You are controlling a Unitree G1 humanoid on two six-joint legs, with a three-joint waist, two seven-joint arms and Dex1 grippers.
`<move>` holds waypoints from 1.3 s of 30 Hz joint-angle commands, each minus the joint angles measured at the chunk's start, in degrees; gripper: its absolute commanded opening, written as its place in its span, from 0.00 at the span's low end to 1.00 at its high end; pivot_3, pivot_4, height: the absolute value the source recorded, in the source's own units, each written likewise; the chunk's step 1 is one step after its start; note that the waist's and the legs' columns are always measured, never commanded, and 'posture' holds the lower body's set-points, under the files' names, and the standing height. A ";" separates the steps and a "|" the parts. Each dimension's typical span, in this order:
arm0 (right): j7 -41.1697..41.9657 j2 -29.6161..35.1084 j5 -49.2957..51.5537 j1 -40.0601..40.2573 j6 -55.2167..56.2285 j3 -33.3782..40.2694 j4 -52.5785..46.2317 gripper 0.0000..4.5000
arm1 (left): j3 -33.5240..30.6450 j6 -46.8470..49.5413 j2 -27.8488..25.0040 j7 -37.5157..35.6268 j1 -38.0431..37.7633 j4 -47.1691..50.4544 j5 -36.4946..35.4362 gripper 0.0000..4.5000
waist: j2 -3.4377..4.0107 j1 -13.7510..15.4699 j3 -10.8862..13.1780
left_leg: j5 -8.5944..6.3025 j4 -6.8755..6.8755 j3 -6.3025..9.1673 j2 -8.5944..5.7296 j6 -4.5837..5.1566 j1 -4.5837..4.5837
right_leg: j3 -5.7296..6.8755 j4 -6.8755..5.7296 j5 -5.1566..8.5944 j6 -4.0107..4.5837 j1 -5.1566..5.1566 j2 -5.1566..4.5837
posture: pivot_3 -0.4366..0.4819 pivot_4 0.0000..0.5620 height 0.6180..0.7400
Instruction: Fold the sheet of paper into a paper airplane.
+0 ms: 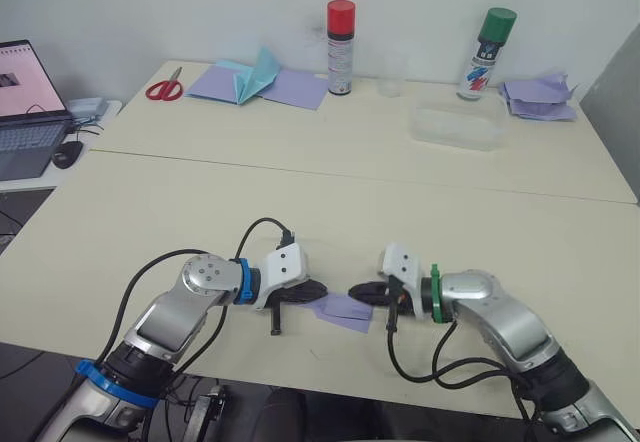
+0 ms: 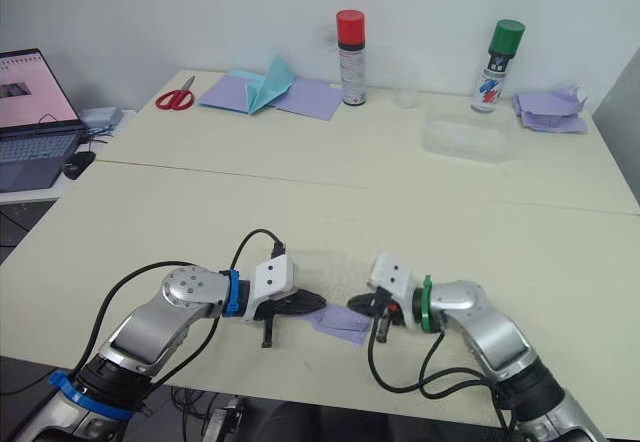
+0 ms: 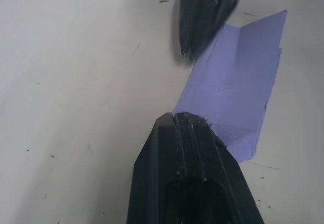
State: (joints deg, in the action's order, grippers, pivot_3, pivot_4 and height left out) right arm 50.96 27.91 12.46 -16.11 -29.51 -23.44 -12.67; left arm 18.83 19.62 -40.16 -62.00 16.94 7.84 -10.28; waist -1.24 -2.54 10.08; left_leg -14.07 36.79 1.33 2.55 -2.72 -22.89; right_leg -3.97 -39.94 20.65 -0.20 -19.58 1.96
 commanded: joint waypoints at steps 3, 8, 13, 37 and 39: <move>3.42 1.74 -2.01 0.37 0.79 -4.21 0.09 0.00 | 1.62 1.33 -0.89 -0.95 -1.70 -2.51 1.93 0.00 | 0.00 -0.07 -0.01 | 0.00 0.00 0.01 0.05 0.00 0.03 | 0.04 0.00 0.00 -0.01 0.01 0.02 | 0.48 0.27 1.00; 4.29 1.18 -2.63 -0.51 2.17 -4.59 2.35 0.00 | 0.43 2.60 0.50 0.21 -1.51 -1.23 0.68 0.00 | -0.01 -0.12 -0.02 | 0.00 0.00 0.00 0.06 0.00 0.04 | 0.04 0.00 0.01 -0.02 0.02 0.02 | 0.48 0.27 1.00; 6.28 0.54 -1.55 -0.02 2.86 -3.94 3.81 0.00 | 0.85 2.20 0.60 0.34 -1.90 -1.08 1.59 0.00 | -0.01 -0.13 -0.04 | 0.00 0.01 0.00 0.06 0.00 0.06 | 0.04 -0.01 0.01 -0.01 0.03 0.02 | 0.48 0.27 1.00; 6.26 -1.48 -4.86 -0.79 4.60 -3.91 9.05 0.00 | 2.33 4.95 3.42 -0.17 1.20 -1.28 2.24 0.00 | -0.10 -0.80 -0.05 | 0.01 0.01 0.06 0.16 0.00 0.12 | 0.03 -0.06 0.00 -0.01 0.04 0.23 | 0.48 0.27 1.00; 6.42 -0.97 -5.08 -0.84 4.74 -3.87 9.31 0.00 | 1.86 4.20 1.20 -0.74 -0.60 -1.86 2.74 0.00 | -0.12 -0.86 -0.07 | 0.01 0.00 0.06 0.21 -0.01 0.13 | 0.03 -0.06 0.00 -0.01 0.04 0.23 | 0.48 0.27 1.00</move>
State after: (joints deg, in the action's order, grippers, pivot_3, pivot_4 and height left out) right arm 58.26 26.14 10.13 -17.82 -22.99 -25.72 -6.32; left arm 20.05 23.51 -36.48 -62.08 18.52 7.89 -10.15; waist -1.36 -3.40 10.00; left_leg -14.06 36.77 1.40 2.77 -2.73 -22.75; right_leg -3.96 -40.00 20.66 -0.21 -19.54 2.20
